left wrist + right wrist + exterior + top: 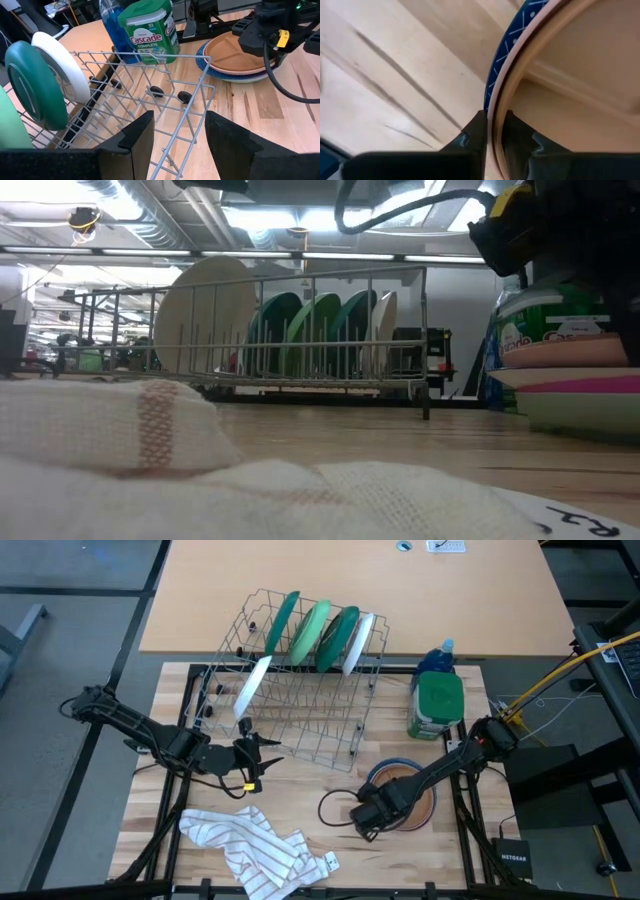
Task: Sort dishes
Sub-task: Put the brown plate in the dish rack
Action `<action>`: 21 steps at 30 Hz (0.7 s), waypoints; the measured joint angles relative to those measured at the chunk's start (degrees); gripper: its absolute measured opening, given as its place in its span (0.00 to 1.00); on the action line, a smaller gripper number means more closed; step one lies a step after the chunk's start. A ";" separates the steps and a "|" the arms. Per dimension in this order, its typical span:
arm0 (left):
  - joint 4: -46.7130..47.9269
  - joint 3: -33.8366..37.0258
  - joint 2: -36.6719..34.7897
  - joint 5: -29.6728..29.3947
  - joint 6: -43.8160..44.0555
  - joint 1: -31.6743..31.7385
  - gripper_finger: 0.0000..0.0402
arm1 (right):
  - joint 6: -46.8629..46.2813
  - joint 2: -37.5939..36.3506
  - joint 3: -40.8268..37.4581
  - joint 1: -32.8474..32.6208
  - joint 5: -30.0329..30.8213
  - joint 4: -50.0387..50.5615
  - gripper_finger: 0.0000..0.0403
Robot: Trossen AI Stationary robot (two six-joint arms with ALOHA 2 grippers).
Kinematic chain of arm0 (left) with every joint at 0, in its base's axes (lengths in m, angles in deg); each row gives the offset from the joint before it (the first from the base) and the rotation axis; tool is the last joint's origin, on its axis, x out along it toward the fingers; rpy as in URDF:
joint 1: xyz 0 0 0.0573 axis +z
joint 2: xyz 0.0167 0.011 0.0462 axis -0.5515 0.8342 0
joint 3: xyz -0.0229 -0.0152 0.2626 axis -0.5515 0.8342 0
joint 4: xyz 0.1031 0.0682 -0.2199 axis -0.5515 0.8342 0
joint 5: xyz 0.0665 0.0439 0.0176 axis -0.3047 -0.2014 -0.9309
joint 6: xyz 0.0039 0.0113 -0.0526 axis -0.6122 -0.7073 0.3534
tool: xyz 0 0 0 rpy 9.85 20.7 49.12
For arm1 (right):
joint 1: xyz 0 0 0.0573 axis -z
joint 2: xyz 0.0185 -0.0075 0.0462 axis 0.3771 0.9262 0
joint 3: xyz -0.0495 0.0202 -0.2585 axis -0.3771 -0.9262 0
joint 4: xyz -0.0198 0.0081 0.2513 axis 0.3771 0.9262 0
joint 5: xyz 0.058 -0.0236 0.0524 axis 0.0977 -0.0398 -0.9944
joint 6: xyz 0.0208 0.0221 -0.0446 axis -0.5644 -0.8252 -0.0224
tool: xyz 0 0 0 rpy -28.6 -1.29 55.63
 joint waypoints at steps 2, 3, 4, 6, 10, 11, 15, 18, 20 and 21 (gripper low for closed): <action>0.00 0.00 0.00 0.00 -0.45 0.00 0.41 | -0.03 0.08 0.00 0.00 -0.51 -0.70 0.17; 0.02 0.00 0.00 0.00 -1.03 0.00 0.41 | -0.04 0.10 0.00 0.00 -0.94 -1.11 0.18; 0.06 0.00 0.00 0.01 -1.29 0.00 0.41 | -0.06 0.10 0.00 0.00 -1.44 -1.58 0.20; 0.25 0.00 0.00 0.01 -1.50 0.00 0.41 | -0.43 0.10 0.00 0.00 -2.17 -2.70 0.21; 1.41 0.00 0.00 0.01 -1.50 0.00 0.41 | -1.16 0.10 0.00 0.00 -2.86 -3.69 0.17; 1.44 0.00 0.00 0.02 -1.50 0.00 0.41 | -1.20 0.10 0.00 0.00 -2.84 -3.65 0.16; 1.44 0.00 0.00 0.00 -2.32 0.00 0.41 | -1.50 0.08 0.00 0.01 -3.49 -4.12 0.09; 1.44 0.00 0.00 0.01 -2.42 0.00 0.41 | -1.51 -0.05 0.03 0.00 -4.42 -4.64 0.08; 1.46 0.00 0.00 0.01 -2.41 0.00 0.41 | -1.52 -0.05 0.51 0.00 -5.21 -4.17 0.10; 1.46 0.00 0.00 0.01 -2.40 0.02 0.41 | -1.54 -0.05 0.73 0.00 -5.39 -4.25 0.11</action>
